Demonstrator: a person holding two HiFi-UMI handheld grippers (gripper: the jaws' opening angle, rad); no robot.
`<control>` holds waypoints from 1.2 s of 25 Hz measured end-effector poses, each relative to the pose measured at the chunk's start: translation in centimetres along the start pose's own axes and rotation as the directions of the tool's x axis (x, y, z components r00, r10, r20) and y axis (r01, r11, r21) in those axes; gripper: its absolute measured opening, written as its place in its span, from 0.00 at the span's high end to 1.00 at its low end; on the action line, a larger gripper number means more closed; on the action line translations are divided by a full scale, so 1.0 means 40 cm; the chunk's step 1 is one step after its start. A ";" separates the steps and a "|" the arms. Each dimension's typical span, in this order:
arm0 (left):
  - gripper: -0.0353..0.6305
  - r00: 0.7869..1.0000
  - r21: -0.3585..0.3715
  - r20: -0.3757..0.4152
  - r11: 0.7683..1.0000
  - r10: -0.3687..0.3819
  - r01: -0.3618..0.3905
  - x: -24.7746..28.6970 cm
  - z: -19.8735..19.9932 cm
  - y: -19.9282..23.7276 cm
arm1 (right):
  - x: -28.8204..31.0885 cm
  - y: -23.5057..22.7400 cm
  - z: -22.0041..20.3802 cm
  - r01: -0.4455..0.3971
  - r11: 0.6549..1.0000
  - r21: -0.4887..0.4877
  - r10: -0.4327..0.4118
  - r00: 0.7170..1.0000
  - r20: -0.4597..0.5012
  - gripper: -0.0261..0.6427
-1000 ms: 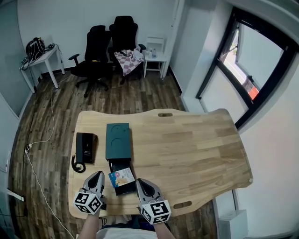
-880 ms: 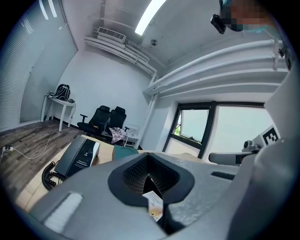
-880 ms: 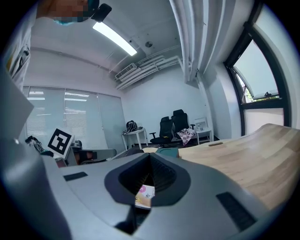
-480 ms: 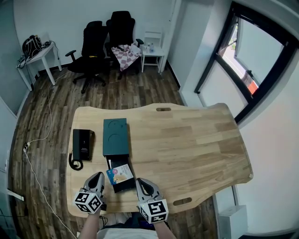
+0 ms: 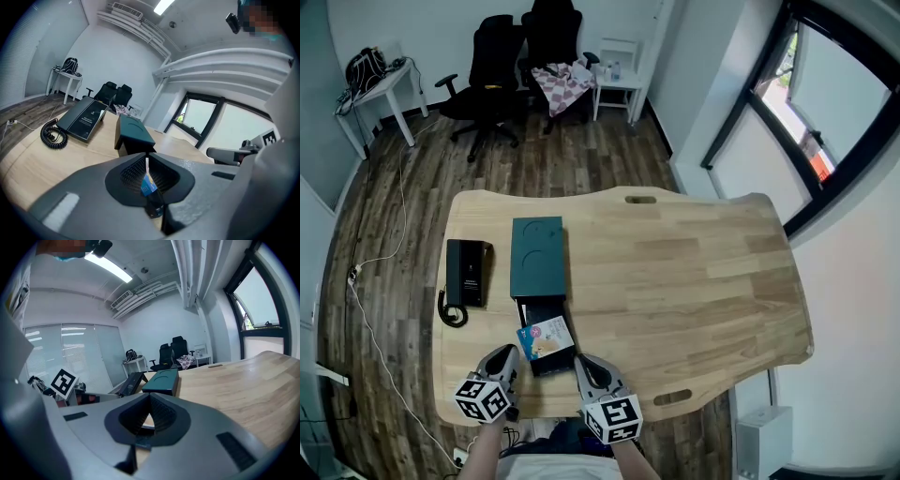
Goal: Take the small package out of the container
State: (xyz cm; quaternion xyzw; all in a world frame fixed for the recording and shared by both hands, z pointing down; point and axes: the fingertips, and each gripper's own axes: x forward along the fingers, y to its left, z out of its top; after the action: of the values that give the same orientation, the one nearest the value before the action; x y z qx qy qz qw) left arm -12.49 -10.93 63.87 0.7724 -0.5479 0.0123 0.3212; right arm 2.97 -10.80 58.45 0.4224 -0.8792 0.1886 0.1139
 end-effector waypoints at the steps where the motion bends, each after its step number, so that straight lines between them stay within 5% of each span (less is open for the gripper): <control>1: 0.94 1.000 -0.012 -0.013 1.000 0.003 -0.003 0.003 -0.010 0.006 | 0.005 0.000 -0.004 -0.002 1.000 -0.001 0.002 1.000 -0.008 0.95; 11: 0.68 0.990 -0.155 -0.139 0.987 0.011 -0.033 0.063 -0.091 0.041 | 0.049 -0.030 -0.029 -0.023 1.000 -0.006 0.023 0.998 -0.060 0.95; 30: 0.70 0.983 -0.301 -0.181 0.953 -0.021 -0.035 0.128 -0.121 0.058 | 0.090 -0.073 -0.042 -0.032 0.999 0.011 0.033 0.995 -0.096 0.95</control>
State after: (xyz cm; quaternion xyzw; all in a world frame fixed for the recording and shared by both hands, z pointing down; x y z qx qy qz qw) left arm -10.80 -13.19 70.74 0.7078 -0.5143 -0.0003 0.4842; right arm 3.11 -14.29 61.95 0.3991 -0.8785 0.2146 0.1512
